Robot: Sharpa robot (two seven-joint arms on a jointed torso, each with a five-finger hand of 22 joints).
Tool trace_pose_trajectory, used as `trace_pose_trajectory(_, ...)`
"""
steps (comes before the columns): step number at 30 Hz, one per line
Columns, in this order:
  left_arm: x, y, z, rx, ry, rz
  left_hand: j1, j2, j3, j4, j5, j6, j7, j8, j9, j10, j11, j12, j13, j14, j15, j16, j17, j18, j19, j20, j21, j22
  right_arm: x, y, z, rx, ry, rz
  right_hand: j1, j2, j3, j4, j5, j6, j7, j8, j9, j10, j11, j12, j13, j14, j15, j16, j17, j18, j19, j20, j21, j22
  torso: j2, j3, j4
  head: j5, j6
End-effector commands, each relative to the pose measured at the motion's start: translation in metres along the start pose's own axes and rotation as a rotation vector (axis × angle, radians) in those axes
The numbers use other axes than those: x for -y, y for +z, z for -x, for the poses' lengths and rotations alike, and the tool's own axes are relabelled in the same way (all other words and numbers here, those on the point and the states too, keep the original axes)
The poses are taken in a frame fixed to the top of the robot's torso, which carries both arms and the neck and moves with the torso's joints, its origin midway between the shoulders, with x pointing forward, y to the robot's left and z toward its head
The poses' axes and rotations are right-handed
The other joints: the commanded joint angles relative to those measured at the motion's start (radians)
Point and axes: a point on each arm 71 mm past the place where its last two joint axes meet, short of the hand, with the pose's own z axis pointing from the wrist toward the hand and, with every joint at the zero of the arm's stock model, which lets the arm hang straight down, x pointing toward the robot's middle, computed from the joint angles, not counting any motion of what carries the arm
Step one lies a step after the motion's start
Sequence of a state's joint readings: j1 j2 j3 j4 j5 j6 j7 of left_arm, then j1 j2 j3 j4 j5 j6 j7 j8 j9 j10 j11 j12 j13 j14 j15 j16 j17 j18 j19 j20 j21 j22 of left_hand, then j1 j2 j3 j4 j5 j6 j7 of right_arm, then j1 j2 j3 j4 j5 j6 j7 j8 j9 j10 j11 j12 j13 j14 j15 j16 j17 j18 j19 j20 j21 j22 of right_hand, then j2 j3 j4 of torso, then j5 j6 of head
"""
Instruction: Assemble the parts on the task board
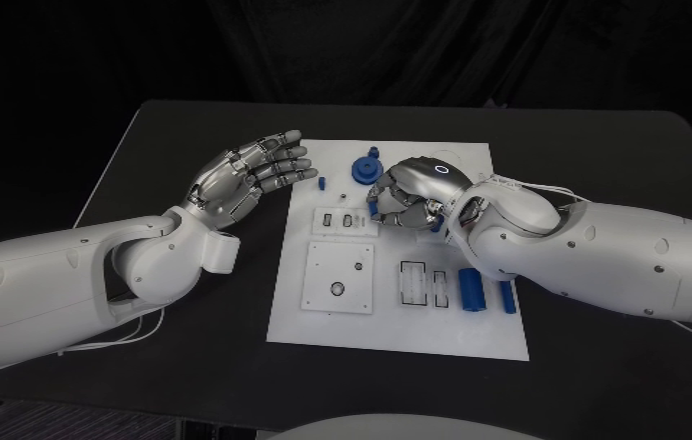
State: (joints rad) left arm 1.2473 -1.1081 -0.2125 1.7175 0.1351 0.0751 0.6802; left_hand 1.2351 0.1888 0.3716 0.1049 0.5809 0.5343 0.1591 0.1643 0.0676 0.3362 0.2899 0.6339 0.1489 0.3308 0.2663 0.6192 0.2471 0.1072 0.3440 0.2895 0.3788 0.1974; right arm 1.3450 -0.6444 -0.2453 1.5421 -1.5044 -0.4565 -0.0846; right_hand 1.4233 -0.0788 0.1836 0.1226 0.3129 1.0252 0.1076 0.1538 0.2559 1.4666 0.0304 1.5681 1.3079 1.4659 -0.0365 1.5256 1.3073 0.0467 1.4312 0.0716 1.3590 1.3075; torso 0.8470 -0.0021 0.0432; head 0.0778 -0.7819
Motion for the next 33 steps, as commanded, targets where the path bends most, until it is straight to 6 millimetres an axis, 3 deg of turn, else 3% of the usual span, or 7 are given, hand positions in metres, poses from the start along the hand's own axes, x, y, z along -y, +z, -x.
trace_pose_trajectory(1,0.0042,-0.0001,-0.0014,-0.011,-0.016,-0.073,-0.010,-0.001,0.005,-0.001,0.004,0.007,-0.002,0.004,0.001,0.005,0.000,0.007,0.001,0.005,0.000,0.007,-0.001,-0.014,0.004,-0.001,0.003,0.000,0.0005,0.0001,-0.0037,-0.020,-0.006,-0.016,-0.013,0.003,-0.003,-0.001,-0.005,-0.009,-0.001,-0.007,0.001,0.104,-0.001,0.003,0.263,0.089,-0.001,-0.001,0.220,0.019,-0.005,-0.001,-0.005,0.087,0.000,0.0000,-0.0003,-0.001,-0.002)
trace_pose_trajectory(21,0.0037,0.0005,-0.0008,-0.007,-0.023,-0.071,-0.011,0.000,0.007,0.000,0.004,0.007,-0.001,0.004,0.001,0.006,0.001,0.007,0.001,0.006,0.000,0.007,-0.001,-0.015,0.005,0.000,0.003,0.000,-0.0001,0.0016,-0.0063,-0.037,-0.007,-0.015,-0.042,-0.012,-0.020,0.000,-0.095,-0.070,0.019,-0.050,0.005,0.104,0.017,0.003,0.263,0.086,0.014,-0.008,0.214,0.021,-0.010,0.012,-0.019,0.083,0.000,0.0009,-0.0002,-0.002,-0.012)
trace_pose_trajectory(28,0.0036,0.0004,-0.0006,-0.006,-0.023,-0.070,-0.011,0.000,0.007,0.000,0.004,0.007,-0.001,0.004,0.001,0.006,0.001,0.007,0.001,0.006,0.000,0.007,-0.001,-0.015,0.005,0.000,0.003,0.000,-0.0002,0.0016,-0.0064,-0.035,-0.006,-0.016,-0.044,-0.013,-0.027,-0.003,-0.118,-0.132,0.027,-0.086,-0.005,0.104,0.016,0.003,0.263,0.088,0.015,-0.003,0.219,0.021,-0.008,0.015,-0.018,0.087,0.000,0.0006,-0.0005,-0.003,-0.015)
trace_pose_trajectory(33,0.0037,0.0003,-0.0005,-0.005,-0.022,-0.070,-0.011,0.000,0.009,0.000,0.005,0.008,0.000,0.004,0.001,0.007,0.001,0.008,0.001,0.006,0.000,0.007,-0.001,-0.015,0.005,-0.001,0.003,0.000,0.0002,0.0010,-0.0058,-0.027,-0.005,-0.013,-0.049,-0.014,-0.039,0.000,-0.151,-0.200,0.025,-0.093,-0.022,0.101,0.007,0.001,0.260,0.086,0.007,-0.007,0.215,0.023,-0.011,0.010,-0.027,0.085,0.000,0.0007,-0.0002,-0.004,-0.016)
